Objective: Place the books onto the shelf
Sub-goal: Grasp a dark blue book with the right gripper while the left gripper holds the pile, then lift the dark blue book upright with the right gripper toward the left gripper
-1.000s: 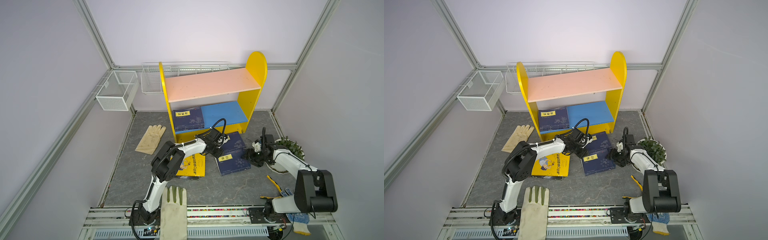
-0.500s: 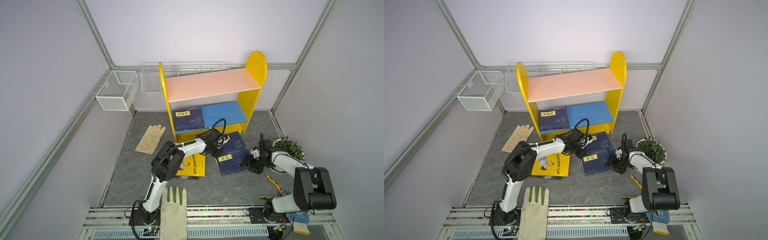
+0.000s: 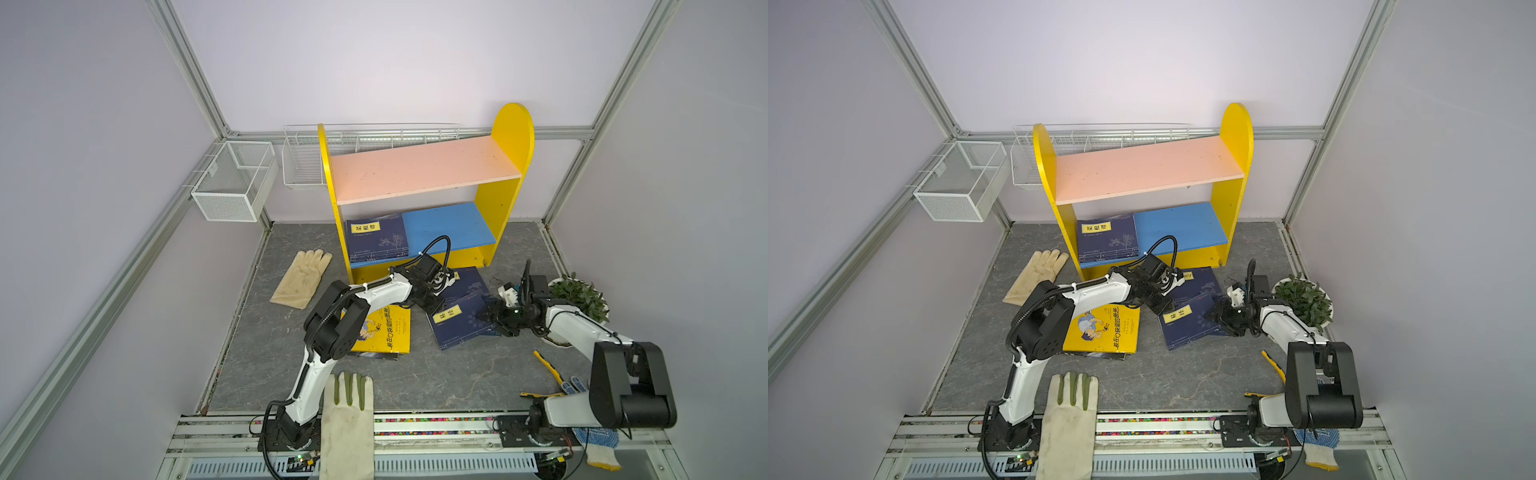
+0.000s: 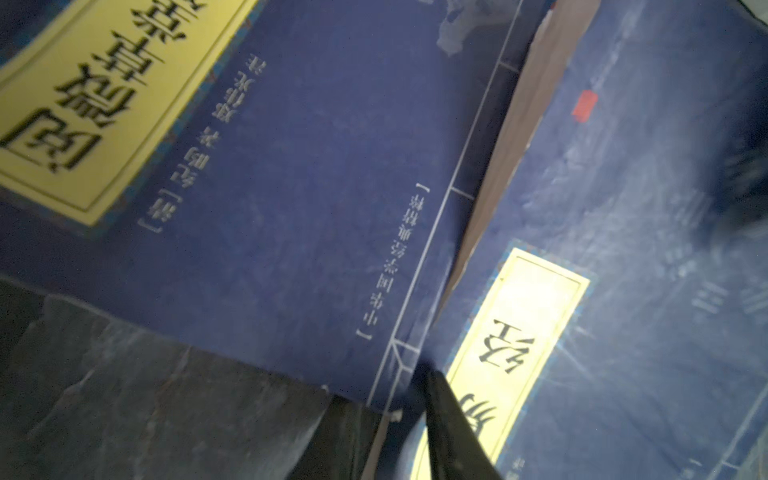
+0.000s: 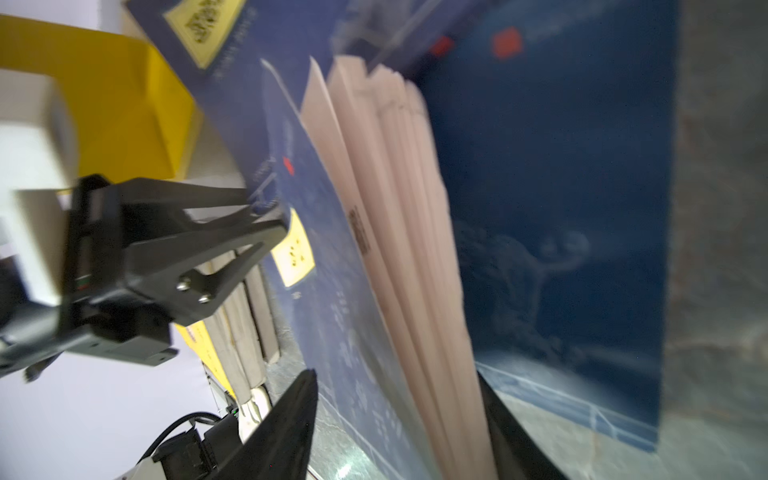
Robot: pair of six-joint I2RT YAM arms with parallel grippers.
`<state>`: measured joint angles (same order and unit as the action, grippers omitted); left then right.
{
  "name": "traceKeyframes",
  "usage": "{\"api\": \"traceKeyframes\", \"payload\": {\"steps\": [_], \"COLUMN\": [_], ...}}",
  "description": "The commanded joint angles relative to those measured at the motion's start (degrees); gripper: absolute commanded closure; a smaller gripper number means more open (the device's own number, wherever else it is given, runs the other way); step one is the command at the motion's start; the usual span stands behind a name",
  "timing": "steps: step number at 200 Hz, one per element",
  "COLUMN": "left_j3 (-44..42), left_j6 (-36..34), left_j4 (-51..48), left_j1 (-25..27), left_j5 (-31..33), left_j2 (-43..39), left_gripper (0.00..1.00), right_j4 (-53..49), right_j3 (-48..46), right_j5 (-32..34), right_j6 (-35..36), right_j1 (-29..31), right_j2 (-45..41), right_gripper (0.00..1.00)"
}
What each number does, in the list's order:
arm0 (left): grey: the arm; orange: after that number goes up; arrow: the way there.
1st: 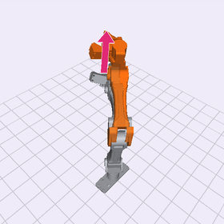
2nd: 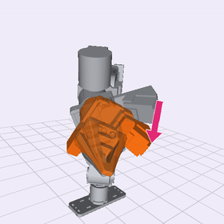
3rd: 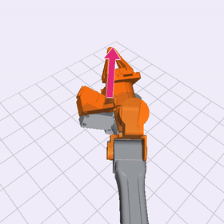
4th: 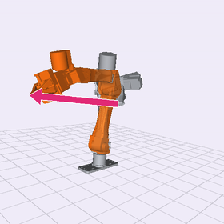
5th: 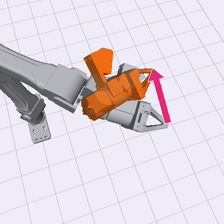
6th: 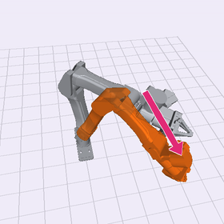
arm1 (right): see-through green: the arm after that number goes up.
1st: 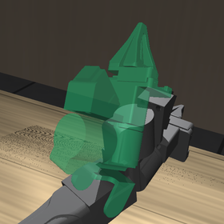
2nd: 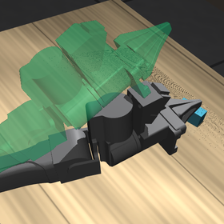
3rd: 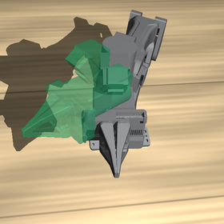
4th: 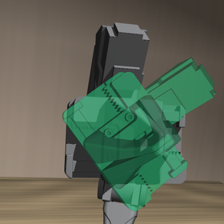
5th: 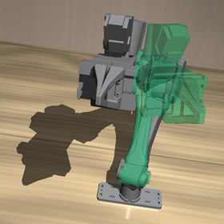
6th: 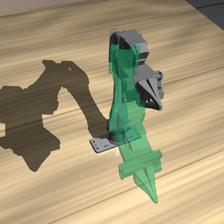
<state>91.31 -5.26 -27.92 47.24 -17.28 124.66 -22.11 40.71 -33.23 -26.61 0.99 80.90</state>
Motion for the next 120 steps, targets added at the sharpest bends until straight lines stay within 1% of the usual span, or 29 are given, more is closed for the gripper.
{"api": "traceKeyframes", "payload": {"steps": [1,29,37,45,58,70,86,106,120], "left_j3": [0.6,-0.1,-0.7,-1.6,-3.1,-5.3,-9.2,-13.9,-16.6], "left_j6": [-2.0,-1.1,-0.5,0.5,3.1,6.2,10.3,12.6,14.5], "left_j4": [-3.3,-2.4,-1.5,-0.4,2.0,5.7,11.7,18.1,21.7], "left_j1": [0.8,0.5,0.1,-0.6,-2.3,-4.3,-6.7,-8.4,-9.6], "left_j5": [-1.8,-1.4,-1.3,-1.0,-1.2,-2.6,-4.0,-4.3,-5.4], "left_j2": [3.4,2.9,2.3,1.5,-0.7,-3.6,-8.6,-15.0,-18.9], "left_gripper": [0.72,0.72,0.72,0.72,0.70,0.62,0.55,0.49,0.40], "right_j4": [5.9,6.4,6.4,6.3,6.0,5.9,6.4,7.7,9.6], "right_j3": [0.7,0.5,0.3,0.0,-0.2,-0.2,0.1,0.9,1.5], "right_j5": [-4.0,-1.5,-0.4,0.7,2.6,3.6,4.0,3.5,2.2], "right_j6": [-0.9,-1.6,-1.8,-2.1,-2.8,-3.5,-4.7,-6.0,-6.9], "right_j1": [0.3,0.2,0.2,0.1,-0.1,-0.6,-1.8,-3.3,-3.8], "right_j2": [-0.6,-1.1,-1.8,-2.7,-5.0,-7.7,-11.6,-16.1,-18.3], "right_gripper": [0.52,0.81,0.87,0.90,0.92,0.93,0.93,0.93,0.93]}}
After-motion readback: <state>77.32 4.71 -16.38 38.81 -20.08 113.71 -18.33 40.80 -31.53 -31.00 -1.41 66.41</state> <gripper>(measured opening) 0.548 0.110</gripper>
